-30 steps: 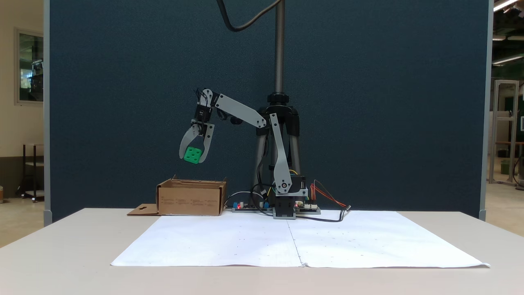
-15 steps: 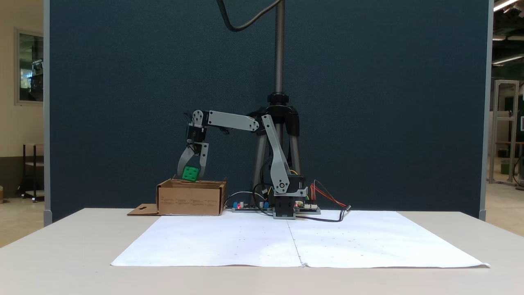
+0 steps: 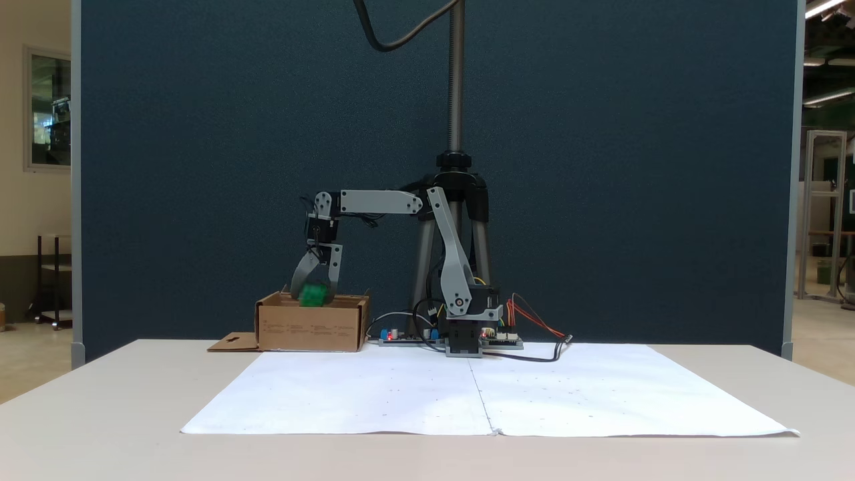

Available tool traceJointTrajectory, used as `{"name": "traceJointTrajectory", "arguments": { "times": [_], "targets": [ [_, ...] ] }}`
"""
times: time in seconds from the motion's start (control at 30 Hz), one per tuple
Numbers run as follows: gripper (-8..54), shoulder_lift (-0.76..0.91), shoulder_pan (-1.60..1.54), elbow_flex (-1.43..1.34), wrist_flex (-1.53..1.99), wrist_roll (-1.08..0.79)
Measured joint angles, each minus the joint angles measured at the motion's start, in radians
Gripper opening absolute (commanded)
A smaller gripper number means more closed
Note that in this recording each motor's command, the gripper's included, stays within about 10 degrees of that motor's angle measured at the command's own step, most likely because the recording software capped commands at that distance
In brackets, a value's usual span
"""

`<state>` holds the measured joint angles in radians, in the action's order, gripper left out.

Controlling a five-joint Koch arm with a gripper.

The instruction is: Grasp a green dice and put it in the bin.

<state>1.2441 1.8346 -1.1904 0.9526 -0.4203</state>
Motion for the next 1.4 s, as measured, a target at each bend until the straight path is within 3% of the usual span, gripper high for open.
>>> {"name": "traceJointTrajectory", "arguments": {
  "times": [0.03, 0.53, 0.63, 0.77, 1.4],
  "targets": [
    [43.2, 0.0, 0.008, 0.0, 0.002, 0.0],
    [43.1, 0.017, 0.014, 0.0, 0.046, -0.006],
    [43.2, 0.041, -0.04, 0.129, 0.187, -0.006],
    [43.1, 0.08, -0.189, 0.27, 0.336, 0.006],
    [43.2, 0.202, -1.111, 0.27, 0.391, 0.36]
  ]
}}
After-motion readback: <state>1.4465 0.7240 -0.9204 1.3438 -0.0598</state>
